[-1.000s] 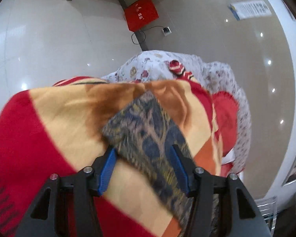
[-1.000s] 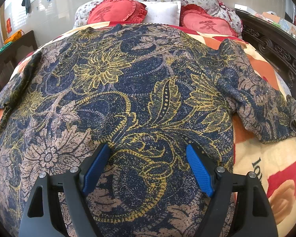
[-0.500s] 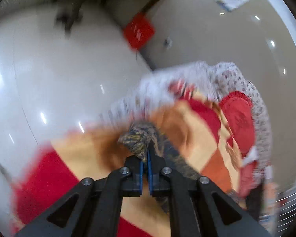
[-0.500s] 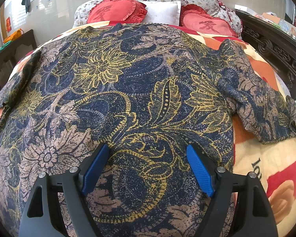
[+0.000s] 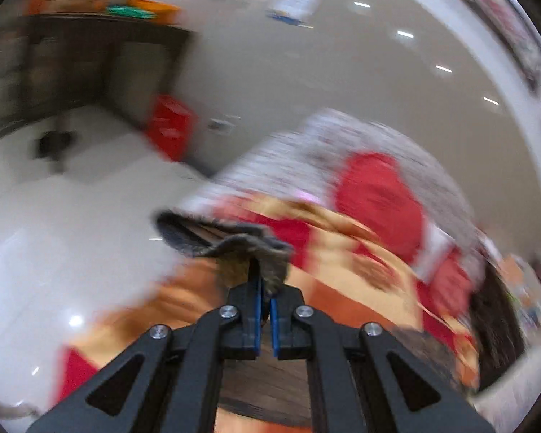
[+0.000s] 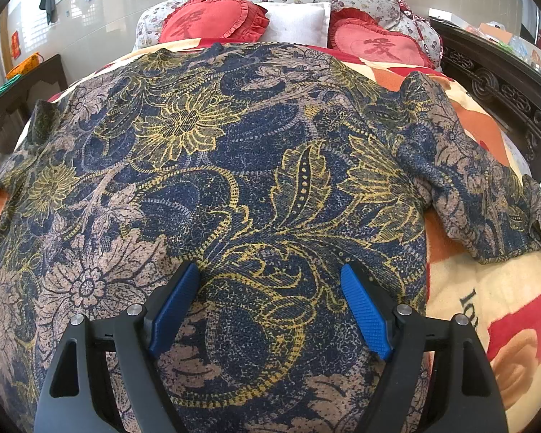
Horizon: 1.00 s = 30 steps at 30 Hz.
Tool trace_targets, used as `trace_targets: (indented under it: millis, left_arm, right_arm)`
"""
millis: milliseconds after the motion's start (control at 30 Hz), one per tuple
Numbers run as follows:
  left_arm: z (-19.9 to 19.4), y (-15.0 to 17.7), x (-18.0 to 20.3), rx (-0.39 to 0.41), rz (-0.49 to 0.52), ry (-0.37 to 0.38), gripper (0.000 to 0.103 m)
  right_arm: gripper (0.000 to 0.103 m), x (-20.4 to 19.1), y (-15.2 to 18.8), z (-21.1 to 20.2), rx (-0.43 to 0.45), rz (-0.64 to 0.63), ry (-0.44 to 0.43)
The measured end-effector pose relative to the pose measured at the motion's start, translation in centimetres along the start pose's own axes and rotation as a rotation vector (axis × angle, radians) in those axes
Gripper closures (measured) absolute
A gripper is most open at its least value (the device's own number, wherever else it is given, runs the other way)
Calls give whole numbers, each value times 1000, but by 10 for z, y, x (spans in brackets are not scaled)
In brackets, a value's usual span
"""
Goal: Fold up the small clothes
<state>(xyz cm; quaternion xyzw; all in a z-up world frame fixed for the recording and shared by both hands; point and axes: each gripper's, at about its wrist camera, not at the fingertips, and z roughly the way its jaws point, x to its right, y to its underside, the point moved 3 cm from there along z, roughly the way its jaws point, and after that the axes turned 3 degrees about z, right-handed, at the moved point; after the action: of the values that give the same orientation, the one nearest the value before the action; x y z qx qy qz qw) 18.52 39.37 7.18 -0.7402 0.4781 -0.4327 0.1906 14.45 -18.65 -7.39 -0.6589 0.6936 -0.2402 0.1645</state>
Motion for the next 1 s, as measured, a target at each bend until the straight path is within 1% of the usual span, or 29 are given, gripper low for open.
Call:
trace_targets:
  millis: [33,67,133,167,200,267,300,333,367,400,467,500,533,567,600,633,700,767,833,867,900,933,967,1000]
  left_arm:
    - [6,15,28,-19,29,86,100]
    - [10,24,45,-33,47,133,100]
    - [24,63,107,-90,102,287,99]
    - [29,74,125,-107,117,323,99]
    - [38,96,154,-138,138,380,99]
    - [52,131,194,-186,156,443,99]
    - [63,156,217,-225,157,478,99]
    - [66,167,227,-236,163,485,99]
    - [75,188,239,-258,188,474,99]
    - [88,212,249,-300,241,437,99]
    - [111,248,253,-388,288,374,97]
    - [121,267,250,-445,302,340,92]
    - [123,277,246,-472,298,335,90]
    - [121,284,242,-484,289,349,87]
    - [115,288,237,-477,289,361,82]
    - [106,291,233,-477,289,370,80]
    - [94,292,227,-470,294,381,68]
    - [84,293,218,-446,334,353,58]
    - [74,289,212,-408,376,303,55]
    - [71,291,202,-386,391,268,53]
    - [66,291,193,-371,396,249,54]
    - [62,295,184,-351,389,253,54]
    - [57,297,184,-345,375,262,54]
    - [55,295,182,-329,366,254,53]
  right_arm:
    - [12,0,0,0,0,-1,1]
    - [12,-1,0,0,0,0,0]
    - [12,1,0,0,0,-1,2]
    - [12,0,0,0,0,-1,2]
    - [12,1,0,0,1,-2,4]
    - [12,3,0,-1,0,-2,6]
    - [12,5,-1,-1,-5,0,6]
    - [13,6,-2,-2,-14,0,8]
    - [15,8,-7,-7,-20,12,6]
    - [21,11,-12,-13,-16,44,-13]
    - [22,20,-23,-23,-6,147,-113]
    - [22,22,-28,-27,-6,182,-156]
    - [22,21,-33,-29,-6,181,-173]
    - [22,17,-37,-32,1,154,-187]
    - [22,12,-41,-35,16,120,-196]
    - [22,7,-46,-38,36,85,-214]
    - [22,-2,-52,-37,52,53,-280]
    - [22,-12,-57,-30,41,46,-358]
    - [22,-26,-63,-15,13,31,-446]
    - [22,-35,-64,-9,2,25,-467]
    - [22,-40,-65,1,-24,25,-494]
    - [24,-43,-66,12,-53,27,-502]
    - [25,-44,-67,22,-77,28,-485]
    - [25,-42,-68,29,-82,33,-474]
